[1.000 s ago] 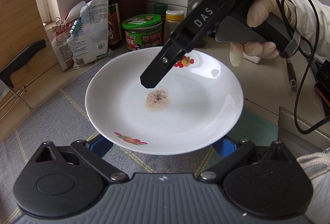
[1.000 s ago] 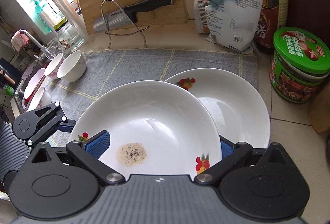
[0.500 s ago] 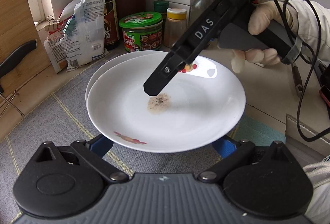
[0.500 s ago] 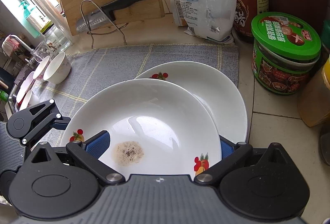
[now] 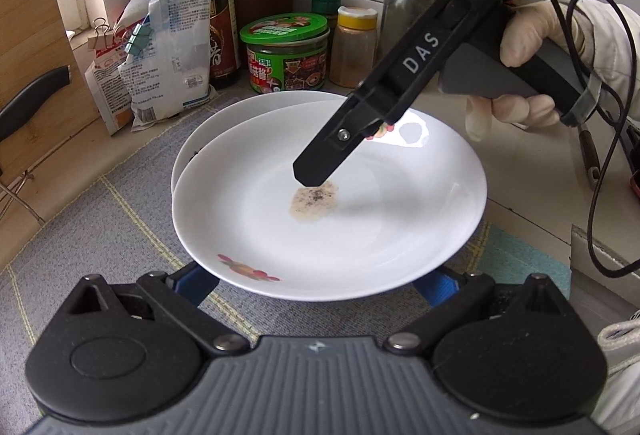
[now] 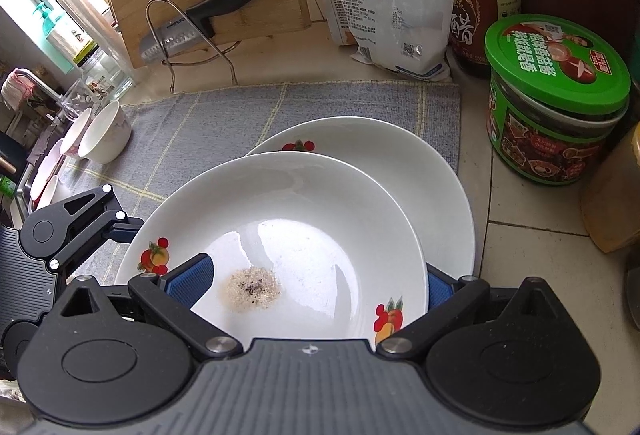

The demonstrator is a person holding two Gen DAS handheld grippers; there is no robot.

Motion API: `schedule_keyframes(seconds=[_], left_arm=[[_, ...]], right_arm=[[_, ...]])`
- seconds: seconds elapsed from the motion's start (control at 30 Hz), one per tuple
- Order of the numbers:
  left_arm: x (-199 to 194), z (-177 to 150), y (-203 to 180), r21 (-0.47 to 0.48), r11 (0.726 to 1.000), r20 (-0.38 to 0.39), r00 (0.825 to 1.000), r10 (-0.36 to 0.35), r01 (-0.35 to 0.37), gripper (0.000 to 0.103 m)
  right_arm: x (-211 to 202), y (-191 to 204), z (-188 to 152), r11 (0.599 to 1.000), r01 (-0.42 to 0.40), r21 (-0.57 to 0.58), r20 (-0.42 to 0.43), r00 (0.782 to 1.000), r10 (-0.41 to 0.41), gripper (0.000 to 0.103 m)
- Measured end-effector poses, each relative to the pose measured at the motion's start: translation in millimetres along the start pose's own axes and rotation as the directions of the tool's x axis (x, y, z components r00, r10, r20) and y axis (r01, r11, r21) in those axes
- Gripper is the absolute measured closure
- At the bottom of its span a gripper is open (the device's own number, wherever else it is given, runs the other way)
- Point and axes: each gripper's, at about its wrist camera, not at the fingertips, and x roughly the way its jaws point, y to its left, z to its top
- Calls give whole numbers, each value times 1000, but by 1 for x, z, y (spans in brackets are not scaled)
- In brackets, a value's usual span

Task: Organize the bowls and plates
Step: 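Lower the stained plate onto the stack and open the right gripper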

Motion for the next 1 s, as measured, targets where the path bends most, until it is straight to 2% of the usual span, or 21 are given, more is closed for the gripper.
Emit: schedule_keyframes(seconds=[0.5,0.67,1.0], left_arm=[[12,5,5,57,998,-27,999,36,-34,2],[14,6,11,37,999,-35,999,40,-38,3],[13,6,11,58,997,-32,998,52,-50,3]], right_arm=[[-1,-5,0,1000,-2,16,-5,1000,2,0],[-3,-6,-1,1000,0,21,-4,1000,1,0],[-8,-6,-4,999,-5,32,-1,1000,5,0]])
